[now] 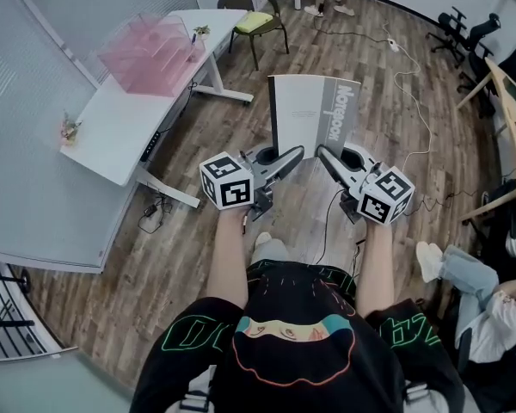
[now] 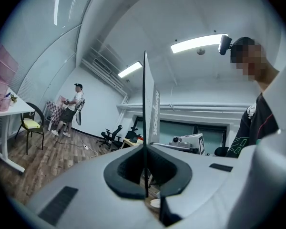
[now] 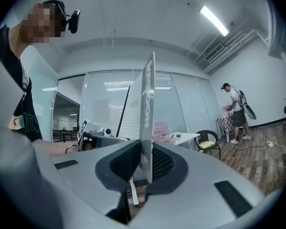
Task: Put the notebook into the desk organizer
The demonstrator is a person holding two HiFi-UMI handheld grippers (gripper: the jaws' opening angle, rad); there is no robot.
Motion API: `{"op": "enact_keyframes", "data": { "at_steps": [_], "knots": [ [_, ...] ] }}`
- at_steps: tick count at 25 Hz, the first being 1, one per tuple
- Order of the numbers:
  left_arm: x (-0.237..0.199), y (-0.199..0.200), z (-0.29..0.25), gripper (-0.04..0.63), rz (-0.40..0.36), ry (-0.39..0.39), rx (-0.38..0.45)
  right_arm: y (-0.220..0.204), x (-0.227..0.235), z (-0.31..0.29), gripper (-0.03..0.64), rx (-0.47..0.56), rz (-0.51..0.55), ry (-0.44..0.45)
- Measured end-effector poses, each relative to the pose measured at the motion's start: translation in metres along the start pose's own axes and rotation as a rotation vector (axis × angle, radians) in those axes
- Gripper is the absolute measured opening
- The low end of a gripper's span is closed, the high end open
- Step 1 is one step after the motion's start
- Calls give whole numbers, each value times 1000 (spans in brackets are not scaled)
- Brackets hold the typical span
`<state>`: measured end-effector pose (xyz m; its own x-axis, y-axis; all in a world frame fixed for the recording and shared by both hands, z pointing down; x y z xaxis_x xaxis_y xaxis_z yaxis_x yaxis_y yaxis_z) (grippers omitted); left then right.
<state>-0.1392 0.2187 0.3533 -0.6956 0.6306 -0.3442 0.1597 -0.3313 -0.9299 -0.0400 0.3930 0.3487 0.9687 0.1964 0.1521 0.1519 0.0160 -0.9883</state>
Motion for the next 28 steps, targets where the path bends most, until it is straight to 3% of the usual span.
{"op": "enact_keyframes", "data": {
  "at_steps": [6,13,28],
  "knots": [
    [-26,7,8,0,-18,9,6,-3,11,-29,20,4,27,14],
    [-91,14,-6,0,9,-26,34,-1,54,-69,20,-28,57,-31],
    [-277,70,-17,0,86,-34,-17,3,163,-217,21,-63,-28,-123]
  ]
}}
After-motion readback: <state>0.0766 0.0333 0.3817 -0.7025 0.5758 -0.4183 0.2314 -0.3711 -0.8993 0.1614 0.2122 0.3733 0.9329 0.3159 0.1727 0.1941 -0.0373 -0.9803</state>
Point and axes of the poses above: the fingertips, and each gripper's own axes: z backward along the fingers, x to its right, y out of its top, the point moved 9 cm from there along z, backward along the fingers, and after that the axes turned 11 degrees about -y, right-handed, at the moved point
